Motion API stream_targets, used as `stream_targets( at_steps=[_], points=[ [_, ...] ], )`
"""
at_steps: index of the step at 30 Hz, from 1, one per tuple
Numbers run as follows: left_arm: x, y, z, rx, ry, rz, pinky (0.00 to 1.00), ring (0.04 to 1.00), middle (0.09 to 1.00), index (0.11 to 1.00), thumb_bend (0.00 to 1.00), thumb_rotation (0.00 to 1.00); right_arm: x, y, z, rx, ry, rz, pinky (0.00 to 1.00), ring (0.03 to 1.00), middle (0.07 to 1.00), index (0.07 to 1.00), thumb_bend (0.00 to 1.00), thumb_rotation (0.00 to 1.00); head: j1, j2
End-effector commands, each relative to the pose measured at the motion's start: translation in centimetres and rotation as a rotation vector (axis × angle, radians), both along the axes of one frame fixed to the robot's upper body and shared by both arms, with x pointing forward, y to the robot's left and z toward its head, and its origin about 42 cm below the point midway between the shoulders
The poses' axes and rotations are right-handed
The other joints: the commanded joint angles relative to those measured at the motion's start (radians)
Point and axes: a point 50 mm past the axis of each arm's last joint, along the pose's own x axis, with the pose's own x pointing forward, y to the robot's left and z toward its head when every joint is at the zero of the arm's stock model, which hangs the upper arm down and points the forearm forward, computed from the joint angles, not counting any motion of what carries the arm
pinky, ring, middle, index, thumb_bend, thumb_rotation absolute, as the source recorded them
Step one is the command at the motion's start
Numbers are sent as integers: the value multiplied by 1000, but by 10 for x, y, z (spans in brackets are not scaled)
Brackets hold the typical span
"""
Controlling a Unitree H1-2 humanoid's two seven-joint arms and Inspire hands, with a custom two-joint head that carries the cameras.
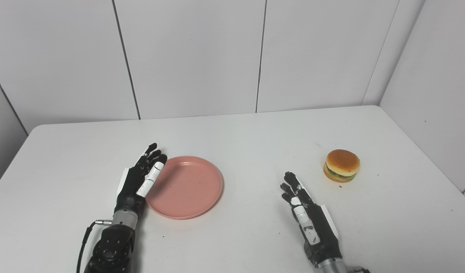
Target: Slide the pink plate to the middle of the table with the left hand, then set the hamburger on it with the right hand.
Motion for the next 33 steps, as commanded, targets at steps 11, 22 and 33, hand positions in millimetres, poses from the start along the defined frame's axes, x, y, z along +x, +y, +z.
stream_targets(
  at_steps=[11,22,33],
  points=[
    [-4,-31,22,-174,92,-55,1000,941,918,948,777,872,3,35,-2,25,37,57,947,938,958,929,816,882,-45,-2],
    [-8,-44,21,-208,73,-71,1000,954,924,953,764,851,2,33,-2,35,42,59,947,942,962,927,824,871,-42,-5],
    [-10,-42,17,-253,101,-62,1000,968,943,966,791,810,-5,23,4,-87,-54,26,877,914,948,932,776,882,-37,-1]
  ],
)
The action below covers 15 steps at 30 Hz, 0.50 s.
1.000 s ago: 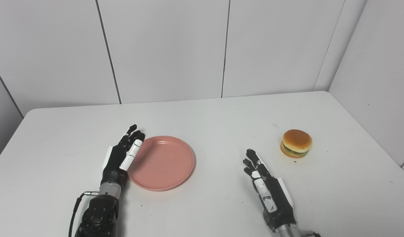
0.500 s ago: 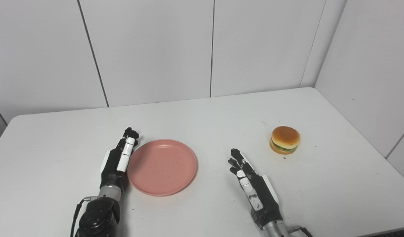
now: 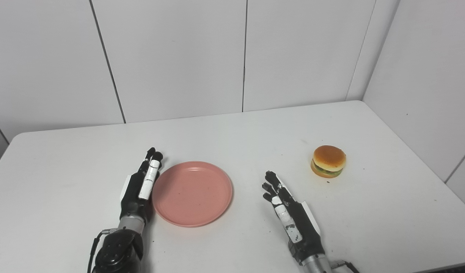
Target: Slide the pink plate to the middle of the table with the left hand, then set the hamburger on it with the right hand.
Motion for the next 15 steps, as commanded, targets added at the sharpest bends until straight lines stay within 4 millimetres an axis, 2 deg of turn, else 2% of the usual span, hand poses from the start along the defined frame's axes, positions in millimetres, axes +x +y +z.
stream_targets(
  at_steps=[1,4,12,15],
  points=[
    [2,-7,3,-22,3,-27,1000,966,941,965,788,810,-5,9,4,-43,-54,17,861,907,943,931,768,882,2,0],
    [3,-5,4,-29,4,-22,1000,960,938,958,781,817,-8,9,16,-69,-105,22,843,894,928,924,769,858,-1,-4],
    [7,5,5,-55,10,-20,997,956,938,951,781,796,-6,6,72,-31,-246,41,845,876,896,927,761,846,-13,-12],
    [8,6,5,-83,20,-17,995,955,936,941,780,772,-3,1,94,-29,-269,59,885,908,911,939,803,863,-13,-16]
  ],
)
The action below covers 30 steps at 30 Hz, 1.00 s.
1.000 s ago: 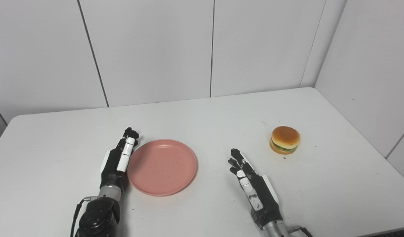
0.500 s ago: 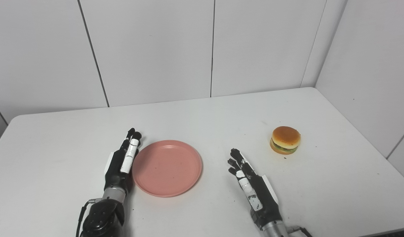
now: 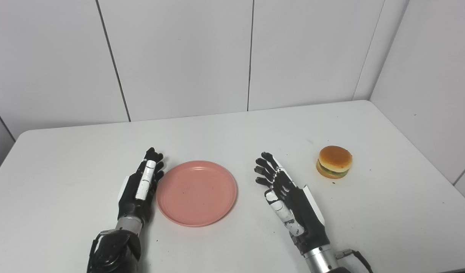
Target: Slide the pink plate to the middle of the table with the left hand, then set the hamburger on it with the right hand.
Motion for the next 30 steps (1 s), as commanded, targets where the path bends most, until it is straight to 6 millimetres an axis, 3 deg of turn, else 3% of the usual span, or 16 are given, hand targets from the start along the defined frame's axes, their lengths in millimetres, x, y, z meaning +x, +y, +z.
stream_targets(
  at_steps=[1,9,14,23,30],
  points=[
    [7,-5,6,-14,6,-16,986,951,936,939,772,769,10,-2,34,3,-83,24,886,908,912,938,830,863,3,-1],
    [9,-6,6,-16,3,-22,991,956,937,945,770,765,24,-15,85,-114,-171,-3,845,885,906,938,860,865,2,-6],
    [10,-7,5,-18,11,-23,999,951,933,941,784,755,35,-33,108,-296,-233,-61,817,887,901,930,885,855,2,-11],
    [9,-10,5,35,-18,-45,980,955,938,966,764,787,73,-68,121,-650,-256,-177,815,882,898,903,915,788,2,-14],
    [8,-12,3,46,-16,-47,961,950,930,966,751,795,95,-97,131,-898,-207,-228,707,854,892,887,946,744,-3,-15]
  ],
)
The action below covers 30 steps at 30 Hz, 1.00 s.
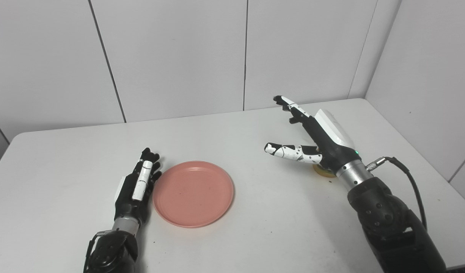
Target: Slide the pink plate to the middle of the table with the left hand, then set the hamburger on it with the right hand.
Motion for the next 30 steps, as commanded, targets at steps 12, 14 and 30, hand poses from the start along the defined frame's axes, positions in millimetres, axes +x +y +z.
stream_targets(
  at_steps=[12,14,30],
  points=[
    [4,-6,-1,18,-8,-39,946,957,944,978,762,816,37,-44,31,-399,3,-148,777,842,855,856,1000,577,-2,-3],
    [4,-7,-1,21,-9,-39,941,954,940,973,755,820,43,-48,29,-435,26,-172,777,840,850,846,1000,542,-3,-3],
    [4,-9,1,-6,-4,-39,963,955,939,976,761,809,57,-65,17,-598,221,-265,1000,912,875,817,1000,473,4,-7]
  ],
)
